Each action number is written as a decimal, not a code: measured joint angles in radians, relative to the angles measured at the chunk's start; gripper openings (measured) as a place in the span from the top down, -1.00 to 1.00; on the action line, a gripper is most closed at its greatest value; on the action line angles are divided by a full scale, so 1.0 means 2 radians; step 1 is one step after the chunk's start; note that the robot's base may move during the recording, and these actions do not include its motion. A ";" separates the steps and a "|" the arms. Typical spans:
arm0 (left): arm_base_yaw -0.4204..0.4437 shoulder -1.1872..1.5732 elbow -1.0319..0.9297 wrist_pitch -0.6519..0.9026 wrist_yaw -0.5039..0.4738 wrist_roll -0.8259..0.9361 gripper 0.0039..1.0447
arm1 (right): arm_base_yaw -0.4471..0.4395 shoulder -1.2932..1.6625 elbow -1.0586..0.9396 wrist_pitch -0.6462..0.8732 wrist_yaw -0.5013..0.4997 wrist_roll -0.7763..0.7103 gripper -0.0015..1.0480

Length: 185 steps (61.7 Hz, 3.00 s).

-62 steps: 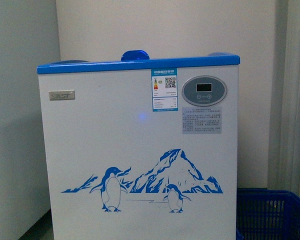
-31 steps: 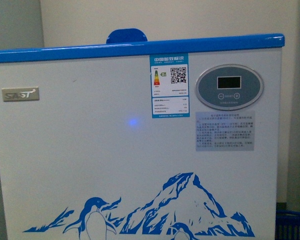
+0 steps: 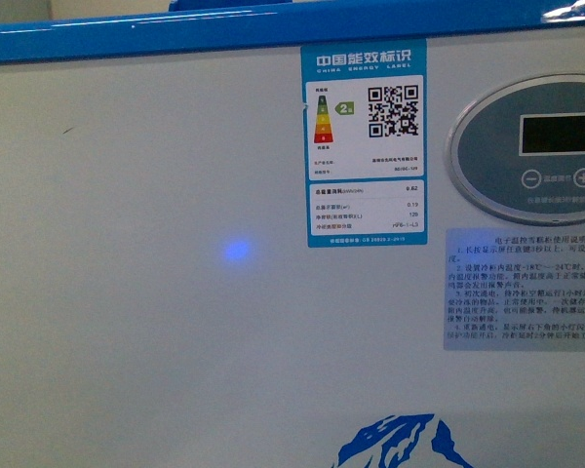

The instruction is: Put drink in fridge

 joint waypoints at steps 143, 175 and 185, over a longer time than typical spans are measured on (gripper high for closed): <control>0.000 0.000 0.000 0.000 0.000 0.000 -0.85 | -0.176 1.492 0.792 0.197 0.221 -0.009 -0.85; 0.000 0.000 0.000 0.000 0.000 0.000 -0.85 | -0.182 1.543 0.845 0.164 0.271 0.002 -0.85; 0.000 0.000 0.000 0.000 0.000 0.000 -0.85 | -0.182 1.543 0.851 0.160 0.273 0.003 -0.85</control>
